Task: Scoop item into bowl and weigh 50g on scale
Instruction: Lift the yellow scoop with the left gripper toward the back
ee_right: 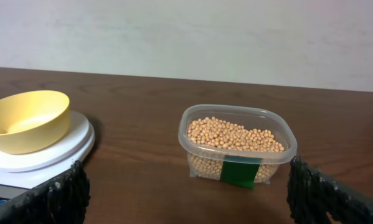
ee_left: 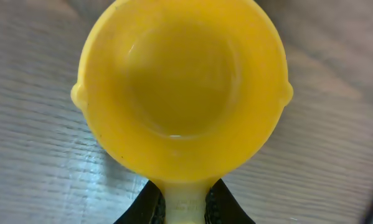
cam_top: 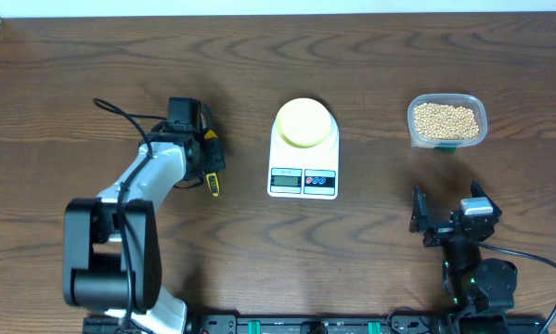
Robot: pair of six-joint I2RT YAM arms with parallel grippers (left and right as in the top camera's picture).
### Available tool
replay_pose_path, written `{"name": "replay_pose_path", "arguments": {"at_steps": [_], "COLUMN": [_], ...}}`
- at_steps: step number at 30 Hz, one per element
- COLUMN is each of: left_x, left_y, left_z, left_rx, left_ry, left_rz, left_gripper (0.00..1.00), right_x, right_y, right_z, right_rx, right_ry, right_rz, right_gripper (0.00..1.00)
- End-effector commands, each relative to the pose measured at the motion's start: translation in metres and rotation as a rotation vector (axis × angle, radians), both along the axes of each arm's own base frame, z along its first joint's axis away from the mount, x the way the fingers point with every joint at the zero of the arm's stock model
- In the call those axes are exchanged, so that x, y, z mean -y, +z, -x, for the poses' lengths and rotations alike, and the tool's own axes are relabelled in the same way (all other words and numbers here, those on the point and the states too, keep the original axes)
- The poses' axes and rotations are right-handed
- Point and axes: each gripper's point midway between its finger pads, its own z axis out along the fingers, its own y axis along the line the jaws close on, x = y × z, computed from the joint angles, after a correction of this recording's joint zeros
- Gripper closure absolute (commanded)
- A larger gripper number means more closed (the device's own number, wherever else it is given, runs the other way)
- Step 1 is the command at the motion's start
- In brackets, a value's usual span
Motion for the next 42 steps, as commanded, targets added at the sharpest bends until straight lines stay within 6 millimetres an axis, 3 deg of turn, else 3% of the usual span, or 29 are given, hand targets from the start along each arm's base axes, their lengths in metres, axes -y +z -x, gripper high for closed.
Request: {"name": "replay_pose_path", "arguments": {"at_steps": [1,12,21,27,37,42], "left_x": [-0.001,-0.010,-0.020,-0.020,-0.020,-0.020], "left_y": [0.045,0.170,0.226,0.245,0.246,0.246], "left_z": [-0.018,-0.088,-0.123,-0.131,-0.131,-0.131], "left_rx": [0.127,0.526,0.784,0.866,0.864,0.852], "left_ry": [0.062,0.226,0.277,0.269,0.295,0.354], "left_rz": [0.021,0.147,0.218,0.232,0.261,0.321], "left_gripper": [0.86,0.86,0.86,0.87,0.87,0.91], "right_x": [0.001,0.001,0.001,0.001,0.001,0.016], "right_y": [0.000,0.000,0.000,0.000,0.000,0.015], "right_z": [0.000,0.000,0.000,0.000,0.000,-0.001], "right_rx": [0.002,0.002,0.002,0.002,0.002,0.064], "right_ry": [-0.002,-0.002,-0.002,-0.002,-0.002,-0.088], "right_rz": [0.015,0.015,0.015,0.015,0.015,0.052], "right_gripper": [0.01,0.01,0.01,0.01,0.01,0.01]}}
